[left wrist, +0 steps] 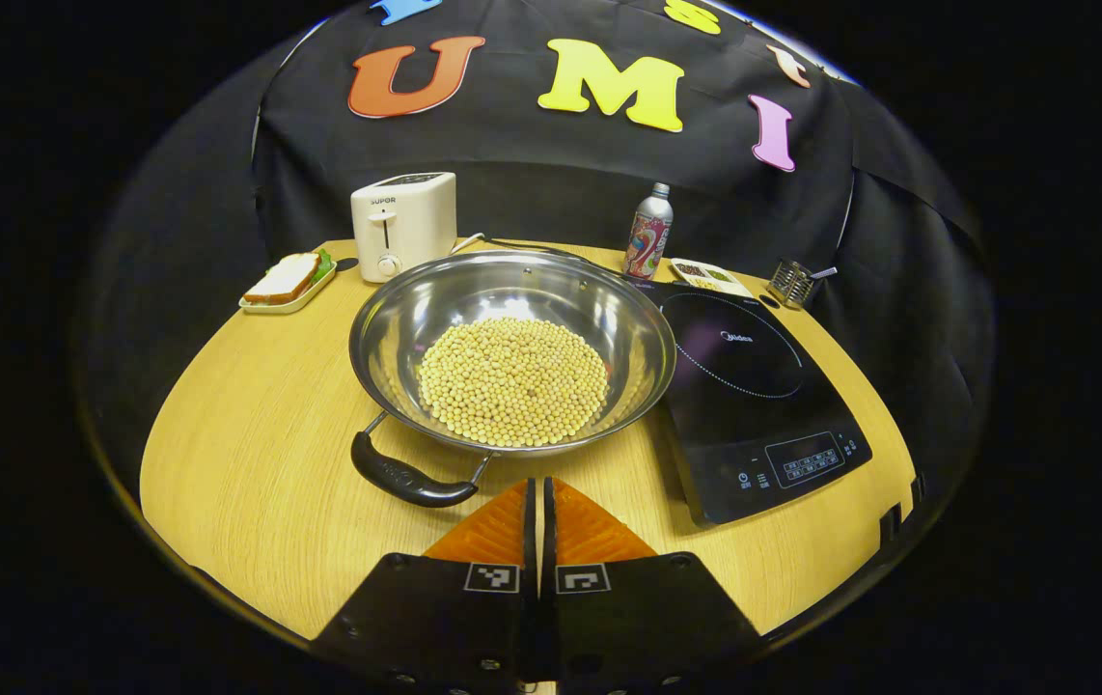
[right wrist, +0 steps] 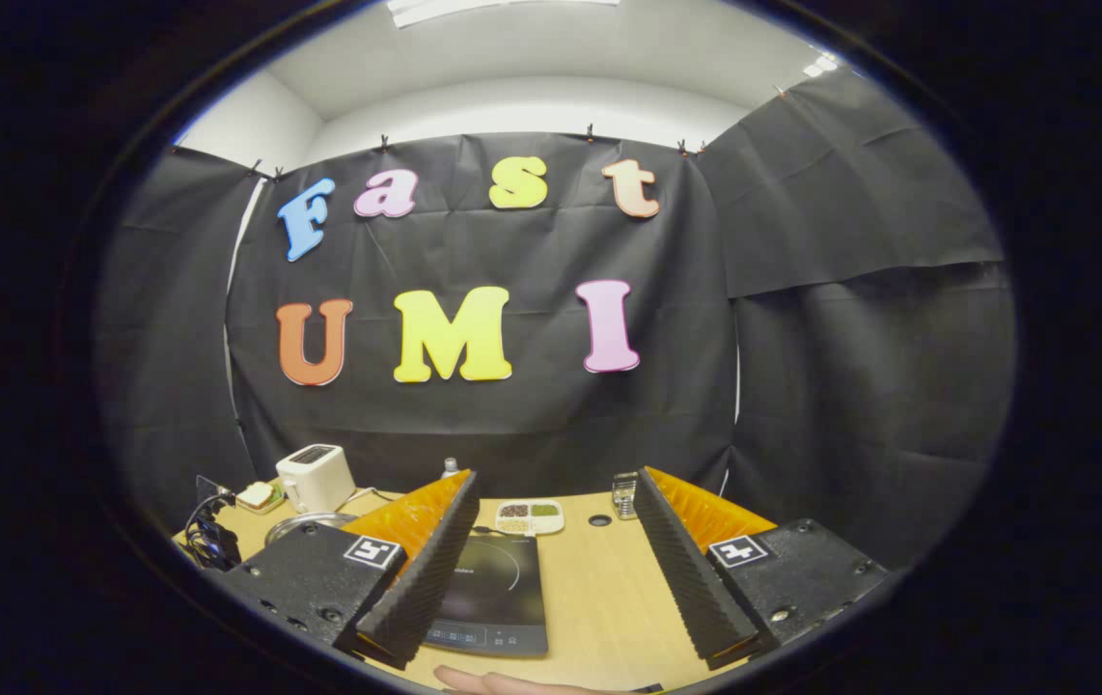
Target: First push the handle of the pot to place it horizontally, then grasp the pot with both hands and set it on the induction cooktop.
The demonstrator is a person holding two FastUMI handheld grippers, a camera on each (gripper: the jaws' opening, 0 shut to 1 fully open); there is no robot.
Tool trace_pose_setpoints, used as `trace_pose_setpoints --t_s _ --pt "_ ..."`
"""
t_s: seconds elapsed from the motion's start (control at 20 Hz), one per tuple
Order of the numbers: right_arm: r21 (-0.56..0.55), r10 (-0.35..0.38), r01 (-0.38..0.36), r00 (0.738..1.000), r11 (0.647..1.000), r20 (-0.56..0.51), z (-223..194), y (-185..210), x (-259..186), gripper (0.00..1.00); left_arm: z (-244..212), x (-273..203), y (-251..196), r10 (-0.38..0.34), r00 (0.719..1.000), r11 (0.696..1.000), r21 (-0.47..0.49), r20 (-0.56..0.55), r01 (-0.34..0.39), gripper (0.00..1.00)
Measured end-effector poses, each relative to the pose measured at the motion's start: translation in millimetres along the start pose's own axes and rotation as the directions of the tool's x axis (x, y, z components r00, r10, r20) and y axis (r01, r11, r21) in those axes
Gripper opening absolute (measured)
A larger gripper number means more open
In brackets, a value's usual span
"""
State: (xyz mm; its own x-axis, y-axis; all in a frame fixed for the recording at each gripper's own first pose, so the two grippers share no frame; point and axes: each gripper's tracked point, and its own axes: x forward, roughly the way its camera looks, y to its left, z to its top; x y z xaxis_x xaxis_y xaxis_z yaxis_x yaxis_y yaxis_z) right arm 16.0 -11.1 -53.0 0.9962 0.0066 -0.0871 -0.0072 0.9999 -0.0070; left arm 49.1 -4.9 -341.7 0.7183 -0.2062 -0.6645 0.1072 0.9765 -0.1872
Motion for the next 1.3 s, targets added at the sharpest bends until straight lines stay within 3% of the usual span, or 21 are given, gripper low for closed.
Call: trace_pose_setpoints --t_s 0.1,0.25,0.35,0.4,0.45,0.5,0.55,0.6,0.65,0.7,0.75,0.8,0.85,0.9,1.05,1.15,1.3 --pt "-0.009 0.016 -0.016 1.0 1.0 0.007 0 6 -2 0.99 -3 2 12 0.023 1.0 1.0 -0.011 -0.012 -0.023 0.0" --pt "-0.027 0.019 -0.018 1.0 0.999 0.009 -4 12 0 1.0 -9 4 13 -0.013 0.999 0.998 -0.06 -0.036 0.01 0.0" --pt "-0.033 0.035 -0.035 0.999 0.999 0.002 -5 22 -1 1.0 -14 8 27 0.015 0.999 0.998 -0.064 -0.047 -0.018 0.0" --pt "-0.037 0.043 -0.043 0.999 0.998 -0.002 -7 27 0 0.99 -15 9 33 0.033 0.998 0.997 -0.061 -0.051 -0.036 0.1" --pt "-0.044 0.05 -0.05 0.999 0.998 -0.001 -7 31 -1 1.0 -17 11 41 0.049 0.997 0.997 -0.064 -0.052 -0.052 0.0" --pt "-0.053 0.055 -0.055 0.998 0.997 0.001 -8 36 0 0.99 -17 13 46 0.05 0.997 0.995 -0.081 -0.058 -0.054 0.0" --pt "-0.061 0.06 -0.06 0.998 0.996 0.002 -9 40 0 0.99 -18 15 48 0.04 0.997 0.993 -0.11 -0.062 -0.046 0.0" --pt "-0.068 0.065 -0.065 0.998 0.996 0.0 -11 44 -1 0.99 -18 15 47 0.022 0.998 0.991 -0.134 -0.067 -0.031 0.1" --pt "-0.073 0.07 -0.07 0.998 0.995 -0.005 -13 48 0 0.99 -18 15 46 0.011 0.998 0.989 -0.146 -0.066 -0.021 0.1" --pt "-0.076 0.076 -0.076 0.997 0.994 -0.01 -15 51 0 1.0 -17 15 46 0.009 0.998 0.989 -0.145 -0.065 -0.018 0.0" --pt "-0.079 0.08 -0.081 0.997 0.994 -0.013 -16 54 1 1.0 -17 14 47 0.01 0.998 0.991 -0.135 -0.065 -0.019 0.0" --pt "-0.082 0.081 -0.082 0.997 0.993 -0.016 -17 56 2 0.99 -17 14 46 0.007 0.998 0.992 -0.123 -0.066 -0.016 0.1" --pt "-0.085 0.078 -0.079 0.997 0.993 -0.02 -19 57 4 0.99 -17 14 43 -0.003 0.998 0.993 -0.121 -0.068 -0.005 0.1" --pt "-0.084 0.074 -0.076 0.997 0.994 -0.027 -20 58 5 0.99 -17 13 35 -0.03 0.997 0.992 -0.12 -0.064 0.022 0.0" --pt "-0.086 0.075 -0.077 0.997 0.993 -0.025 -19 61 6 0.99 -17 10 8 -0.116 0.991 0.989 -0.104 -0.074 0.108 0.0" --pt "-0.088 0.07 -0.072 0.997 0.994 -0.025 -19 59 6 0.99 -6 12 8 -0.102 0.993 0.992 -0.086 -0.054 0.097 0.0" --pt "-0.087 0.074 -0.075 0.997 0.993 -0.022 -18 57 3 0.99 6 15 9 -0.103 0.994 0.987 -0.132 -0.043 0.096 0.0"
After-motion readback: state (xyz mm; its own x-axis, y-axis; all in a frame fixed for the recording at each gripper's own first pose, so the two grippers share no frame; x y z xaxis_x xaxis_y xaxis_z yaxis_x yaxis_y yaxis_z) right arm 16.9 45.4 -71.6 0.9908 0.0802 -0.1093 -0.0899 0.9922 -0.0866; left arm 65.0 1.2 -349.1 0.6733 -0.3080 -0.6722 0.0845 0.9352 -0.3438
